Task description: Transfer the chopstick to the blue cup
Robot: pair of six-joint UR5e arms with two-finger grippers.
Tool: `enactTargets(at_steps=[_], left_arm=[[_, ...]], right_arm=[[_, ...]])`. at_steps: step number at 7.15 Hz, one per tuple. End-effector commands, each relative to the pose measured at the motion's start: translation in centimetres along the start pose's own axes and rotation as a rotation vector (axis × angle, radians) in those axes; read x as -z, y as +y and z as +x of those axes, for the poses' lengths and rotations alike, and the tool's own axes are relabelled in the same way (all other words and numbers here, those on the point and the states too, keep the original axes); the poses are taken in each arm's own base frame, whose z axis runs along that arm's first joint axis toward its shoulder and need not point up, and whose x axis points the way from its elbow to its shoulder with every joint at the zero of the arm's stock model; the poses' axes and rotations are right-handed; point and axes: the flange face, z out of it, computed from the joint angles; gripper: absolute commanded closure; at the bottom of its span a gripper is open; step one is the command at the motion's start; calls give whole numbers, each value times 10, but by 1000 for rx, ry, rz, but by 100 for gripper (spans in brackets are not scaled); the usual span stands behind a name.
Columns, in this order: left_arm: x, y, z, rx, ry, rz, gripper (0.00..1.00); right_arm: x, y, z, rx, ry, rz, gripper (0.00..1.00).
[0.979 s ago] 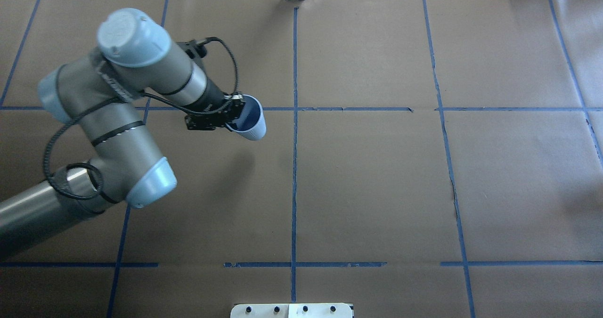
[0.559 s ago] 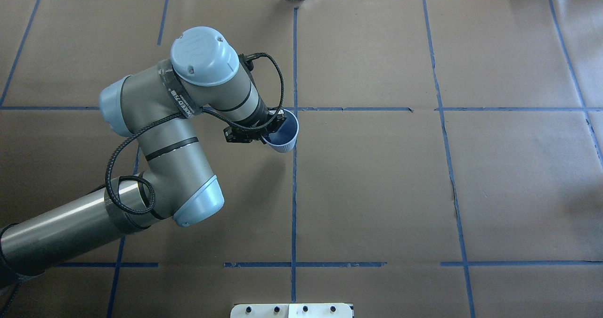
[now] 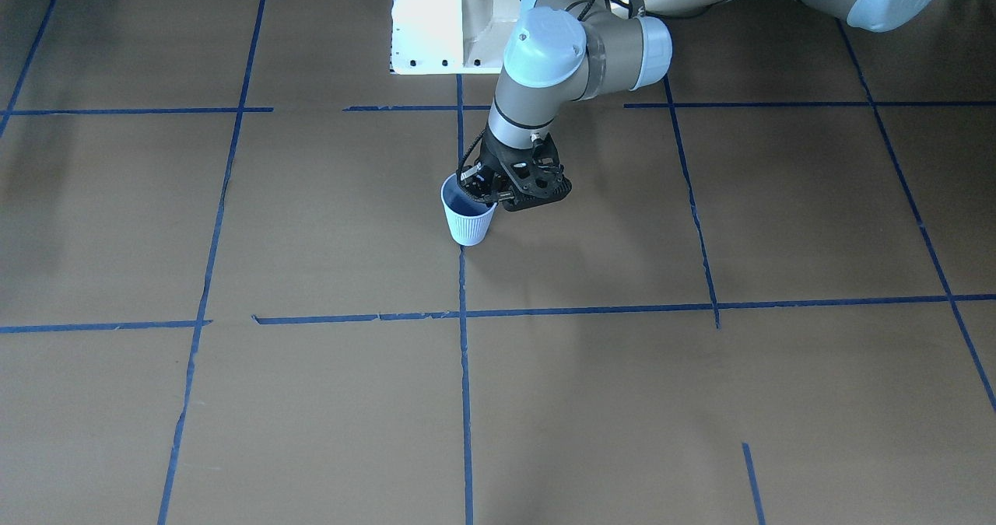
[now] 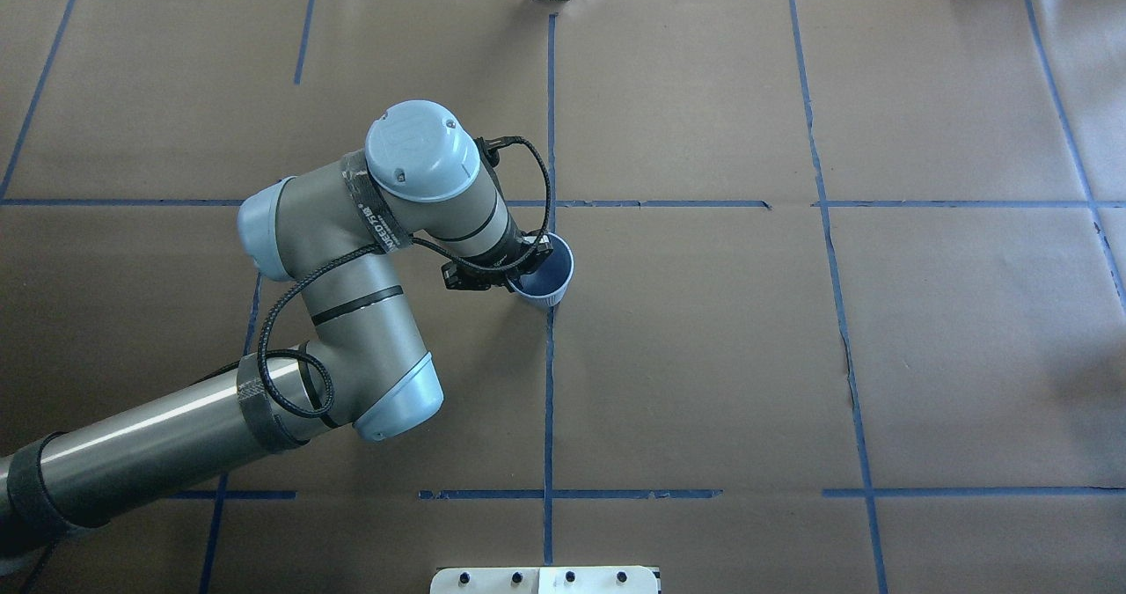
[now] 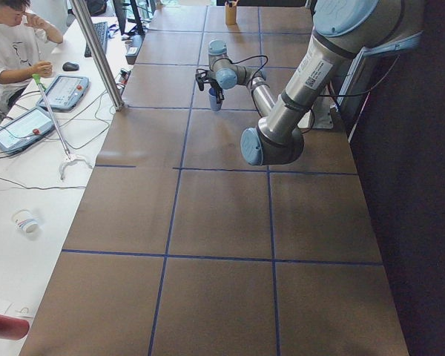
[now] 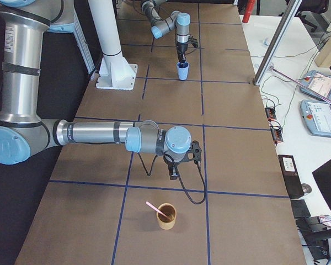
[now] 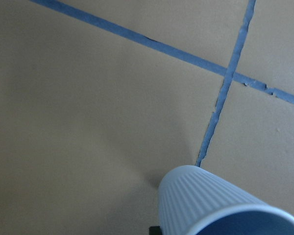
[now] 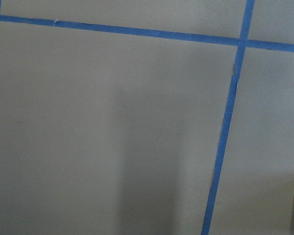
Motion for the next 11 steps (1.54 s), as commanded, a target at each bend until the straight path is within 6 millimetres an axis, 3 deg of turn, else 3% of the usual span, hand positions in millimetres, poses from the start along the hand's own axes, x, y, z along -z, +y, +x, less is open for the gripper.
enactTargets(at_steps=[1,2,3,4,5,6,8,9,10,11], left_arm=[[-5,0,2,-7,12,-1,92],[-3,1,5,-8,16,-1,83],[-6,1,3,-10,11,0,26],[0,1,6,-13,23,12,0],[10,4,9,-18,41,14,0],[49,9,16,-35,111,29,0],[133,-25,-5,1,218,116,0],[164,-49,-14,20,248,166,0],[173,-63,-18,25,251,191,0],[175,-77,-28,40,240,208,0]], right_arm=[[0,-1,-1,-1,-9,3,0],[0,0,-1,-2,-9,2,0],[0,0,-1,-2,-9,2,0],[0,-1,-1,1,-9,3,0],[1,-3,-3,33,-4,25,0],[0,-3,-1,57,-1,41,0],[3,-4,-4,66,14,49,0],[18,-4,-17,100,99,67,0],[32,0,-19,22,237,88,1],[36,16,0,-44,262,94,1]])
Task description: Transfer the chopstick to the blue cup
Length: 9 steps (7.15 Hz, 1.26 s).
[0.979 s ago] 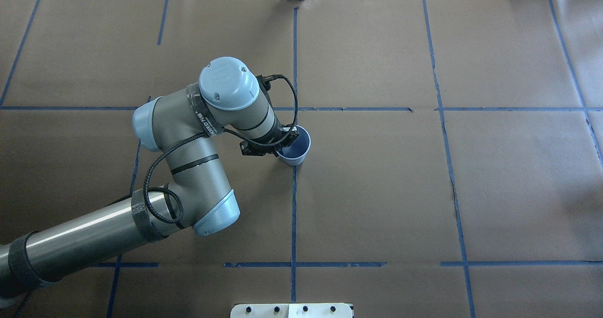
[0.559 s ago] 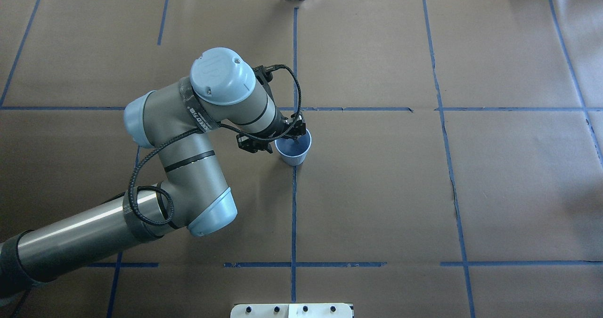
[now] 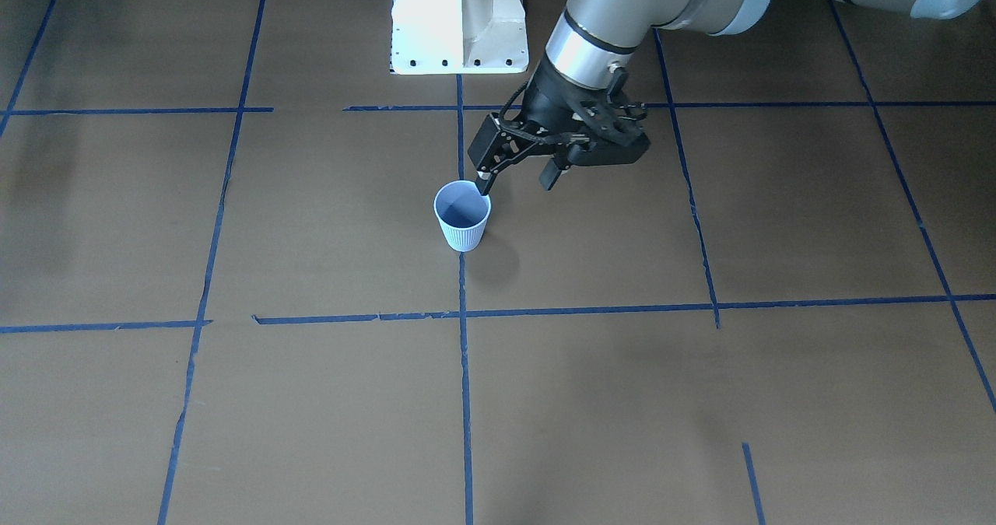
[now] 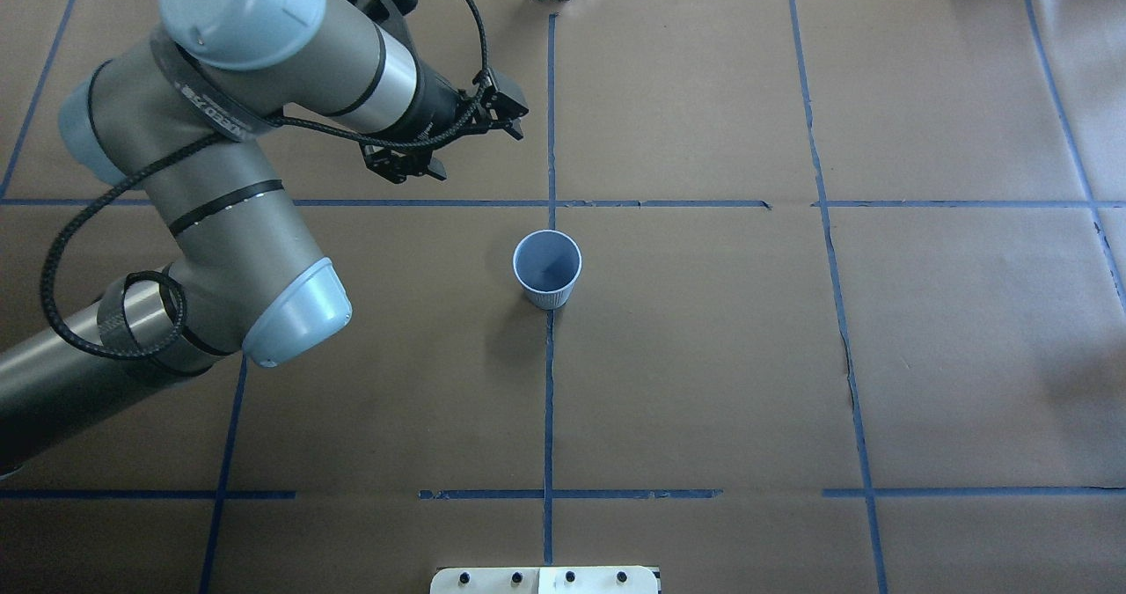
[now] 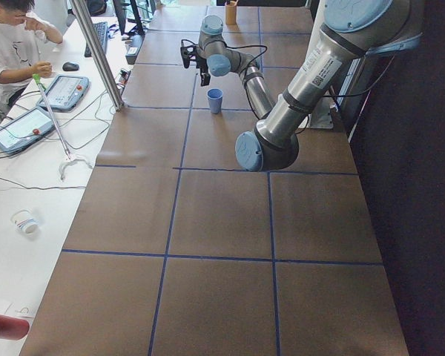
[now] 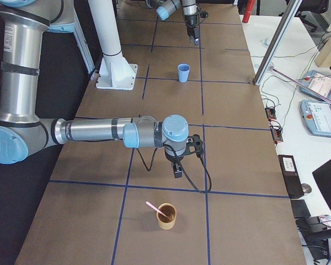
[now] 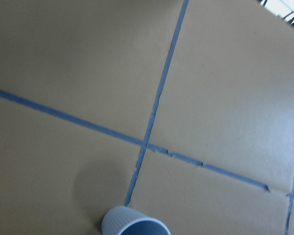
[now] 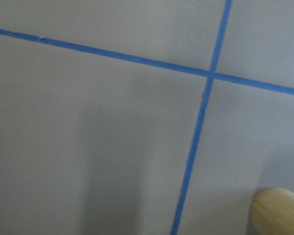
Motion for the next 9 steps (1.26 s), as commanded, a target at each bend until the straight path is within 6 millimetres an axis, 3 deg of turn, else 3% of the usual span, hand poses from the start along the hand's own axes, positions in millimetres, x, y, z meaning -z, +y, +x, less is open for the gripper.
enactTargets(at_steps=[1,2,4,6,9], left_arm=[[7,-28,-21,3,-20,41,0],[10,-36,-25,-2,-24,51,0],[10,-41,-36,8,-36,58,0],[17,-50,-38,14,-35,75,0],[27,-45,-34,7,-14,77,0]], right_arm=[[16,35,35,-129,95,21,1],[4,68,60,-205,95,-10,1],[-3,93,77,-260,116,-30,1],[-18,104,91,-299,110,-63,2],[-30,104,102,-318,103,-85,7]])
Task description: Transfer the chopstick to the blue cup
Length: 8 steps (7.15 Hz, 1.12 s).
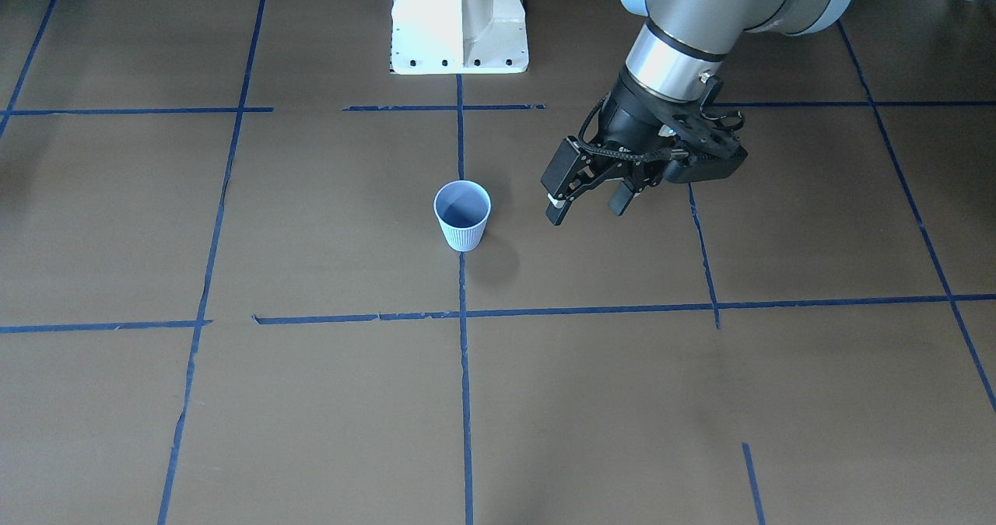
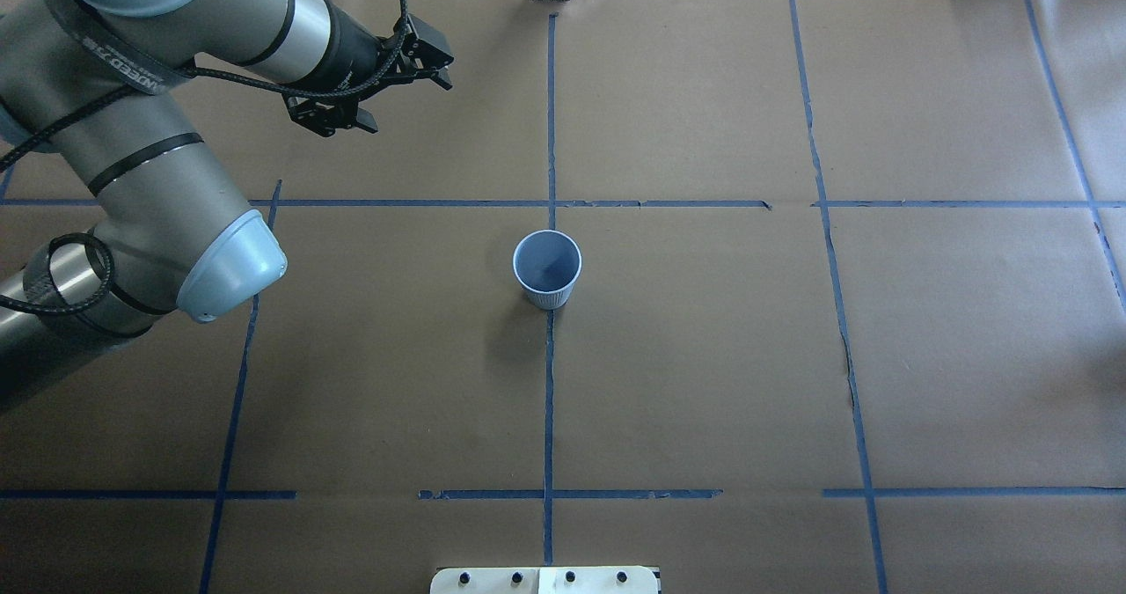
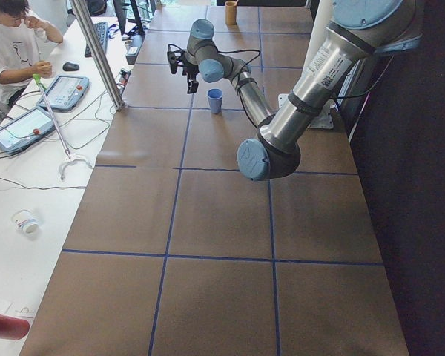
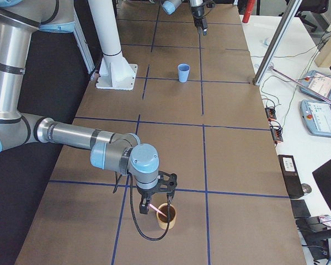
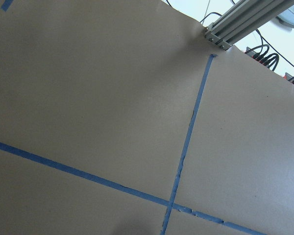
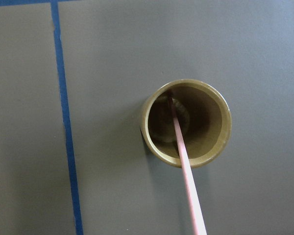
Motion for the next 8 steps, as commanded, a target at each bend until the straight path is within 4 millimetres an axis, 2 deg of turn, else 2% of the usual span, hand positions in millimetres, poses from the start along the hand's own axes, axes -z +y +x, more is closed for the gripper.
enactTargets(at_steps=[1,2,3,4,5,6,8], left_arm=[[6,1,1,-3,10,4,0],[7,-1,0,-1,9,5,0],[8,0,-3,-1,9,5,0],[8,0,-4,-1,9,5,0],[7,0,-6,0,8,5,0],[5,-1,-10,3,1,3,0],[11,2,-14,0,8,3,0]], right_arm=[[-10,-8,9,-10,-1,-12,11],[-16,-14,14,1,-1,1,12],[-18,-16,15,-12,-1,6,25],[-15,-18,13,-91,-3,28,45],[-20,-15,17,-104,-4,33,54],[-20,-15,16,-105,-8,33,54],[-20,-15,15,-106,-20,33,65]])
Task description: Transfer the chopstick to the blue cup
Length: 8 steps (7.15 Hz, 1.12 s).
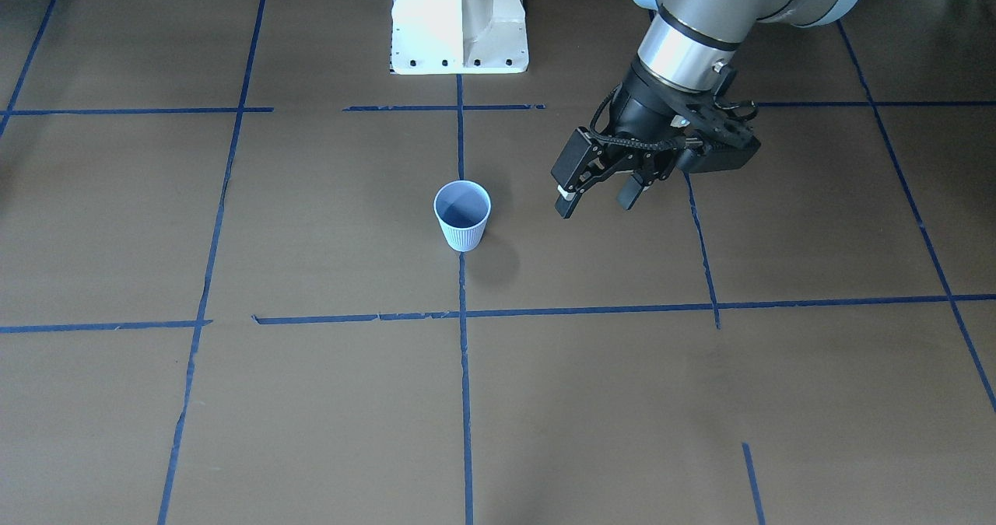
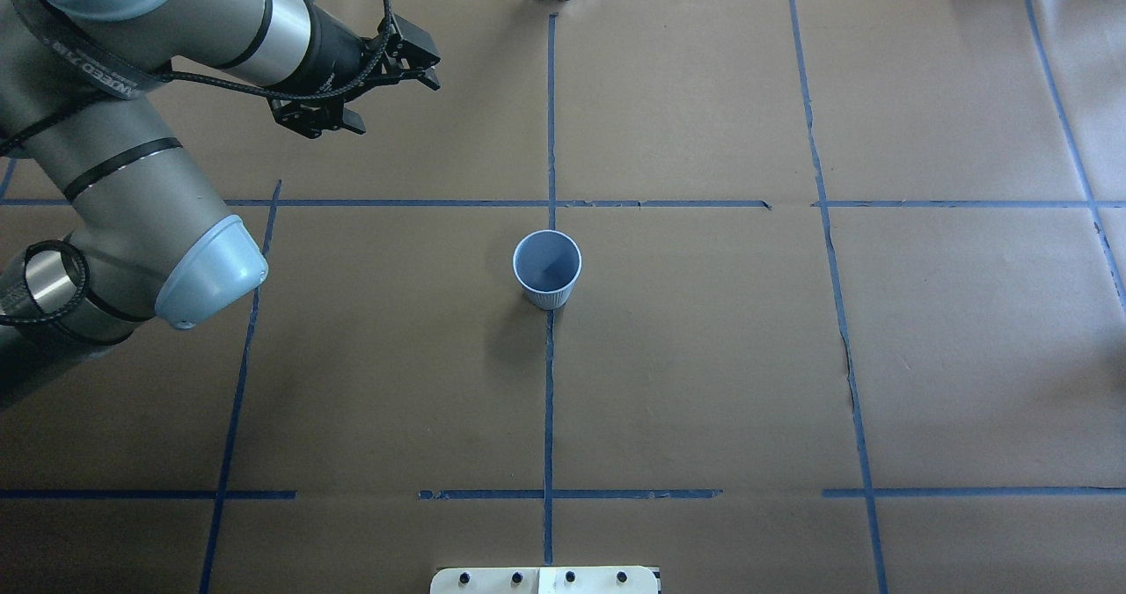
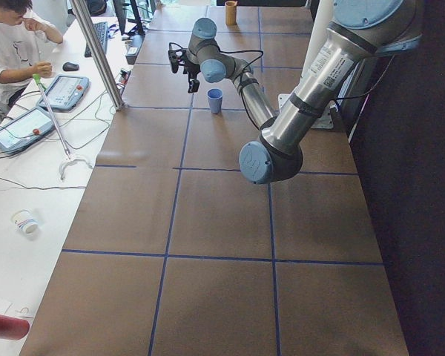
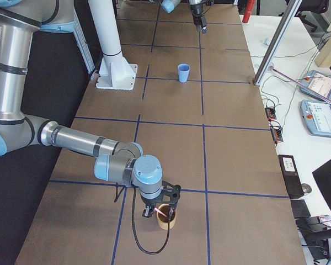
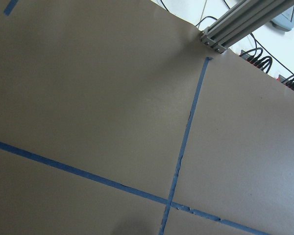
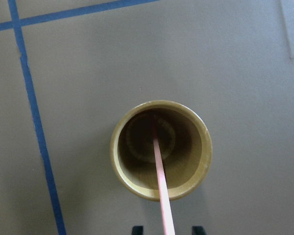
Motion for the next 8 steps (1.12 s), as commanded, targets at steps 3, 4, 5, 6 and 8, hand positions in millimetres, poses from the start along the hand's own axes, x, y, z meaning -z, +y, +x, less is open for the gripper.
enactTargets(at_steps=[3,4,5,6,8], left_arm=[[9,4,0,1,16,0,0],[10,5,1,-1,19,0,0],[10,6,1,0,20,0,0],[10,5,1,0,18,0,0],[10,7,1,-1,19,-1,0]], right_arm=[[3,-1,-5,13,-19,8,100],[16,-2,-17,31,-47,25,100],[31,3,-6,12,-45,64,100],[43,6,2,-2,-47,94,100],[69,23,12,-33,-51,158,100]])
